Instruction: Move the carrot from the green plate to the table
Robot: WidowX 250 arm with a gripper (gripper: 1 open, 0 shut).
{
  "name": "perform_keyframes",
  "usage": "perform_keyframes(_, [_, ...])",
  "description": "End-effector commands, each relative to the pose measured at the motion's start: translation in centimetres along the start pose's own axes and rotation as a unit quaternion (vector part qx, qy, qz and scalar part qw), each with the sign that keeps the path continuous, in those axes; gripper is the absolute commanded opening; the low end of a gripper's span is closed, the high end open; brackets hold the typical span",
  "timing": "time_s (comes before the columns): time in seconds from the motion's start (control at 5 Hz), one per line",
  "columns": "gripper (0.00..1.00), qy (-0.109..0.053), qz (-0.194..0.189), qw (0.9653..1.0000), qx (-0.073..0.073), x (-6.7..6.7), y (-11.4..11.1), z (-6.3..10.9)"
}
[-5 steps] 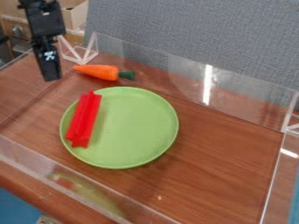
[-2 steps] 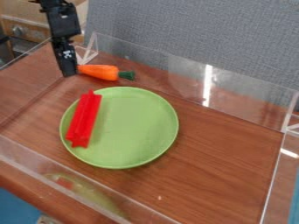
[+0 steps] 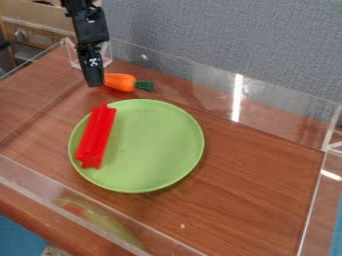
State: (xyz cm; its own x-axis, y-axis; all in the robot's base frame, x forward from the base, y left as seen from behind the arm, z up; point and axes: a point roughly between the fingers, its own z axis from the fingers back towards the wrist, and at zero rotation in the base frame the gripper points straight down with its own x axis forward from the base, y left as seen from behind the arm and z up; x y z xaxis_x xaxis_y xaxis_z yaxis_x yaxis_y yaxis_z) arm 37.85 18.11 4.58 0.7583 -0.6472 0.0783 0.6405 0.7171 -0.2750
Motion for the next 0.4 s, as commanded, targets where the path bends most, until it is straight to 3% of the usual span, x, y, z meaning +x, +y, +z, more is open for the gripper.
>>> perform_keyframes(0.0, [1.0,-0.012,-0.021,0.9994,0.026,1.3,1.4,1.6])
perform_keyframes(0.2, [1.0,-0.011,-0.029,0.9994,0.017,1.4,2.5,0.5])
